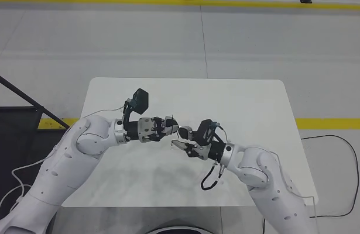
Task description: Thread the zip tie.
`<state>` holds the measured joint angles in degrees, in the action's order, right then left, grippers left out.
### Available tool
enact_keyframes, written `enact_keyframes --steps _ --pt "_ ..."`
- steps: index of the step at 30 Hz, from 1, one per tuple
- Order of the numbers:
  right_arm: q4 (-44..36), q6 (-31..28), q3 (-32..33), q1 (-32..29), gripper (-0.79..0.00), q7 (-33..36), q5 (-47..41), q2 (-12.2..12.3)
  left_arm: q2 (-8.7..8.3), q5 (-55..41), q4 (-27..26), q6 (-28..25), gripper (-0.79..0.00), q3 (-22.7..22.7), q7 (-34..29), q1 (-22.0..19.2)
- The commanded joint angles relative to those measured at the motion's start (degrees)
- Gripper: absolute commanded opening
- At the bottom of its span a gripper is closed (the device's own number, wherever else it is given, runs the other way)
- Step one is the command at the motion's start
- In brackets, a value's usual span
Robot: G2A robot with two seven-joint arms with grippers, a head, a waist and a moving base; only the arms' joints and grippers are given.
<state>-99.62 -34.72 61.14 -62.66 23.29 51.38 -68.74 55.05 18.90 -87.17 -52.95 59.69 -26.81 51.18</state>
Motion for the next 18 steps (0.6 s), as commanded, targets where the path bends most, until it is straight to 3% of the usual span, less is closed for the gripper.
enact_keyframes --steps 1,7,10,16,17,18 --pt "0.13 -0.09 0.02 0.02 -0.591 -0.2 -0.1 0.02 0.03 -0.02 0.06 -0.05 -0.785 0.06 0.08 0.04" --pt "0.23 -0.23 0.03 0.01 -0.659 -0.45 -0.21 0.08 0.11 -0.11 0.32 -0.14 -0.785 0.12 -0.07 0.0" --pt "0.27 -0.26 0.02 0.04 -0.785 -0.49 -0.23 0.1 0.13 -0.21 0.43 -0.26 -0.785 0.22 -0.04 0.02" --pt "0.31 -0.28 -0.06 0.17 -0.785 -0.43 -0.22 0.15 0.13 -0.69 0.51 -0.75 -0.785 0.43 -0.23 0.12" --pt "0.32 -0.28 -0.05 0.19 -0.785 -0.43 -0.24 0.16 0.13 -0.8 0.51 -0.79 -0.686 0.44 -0.31 0.12" --pt "0.33 -0.36 -0.02 0.22 -0.785 -0.47 -0.34 0.17 0.13 -0.98 0.56 -0.74 -0.486 0.46 -0.36 0.14"
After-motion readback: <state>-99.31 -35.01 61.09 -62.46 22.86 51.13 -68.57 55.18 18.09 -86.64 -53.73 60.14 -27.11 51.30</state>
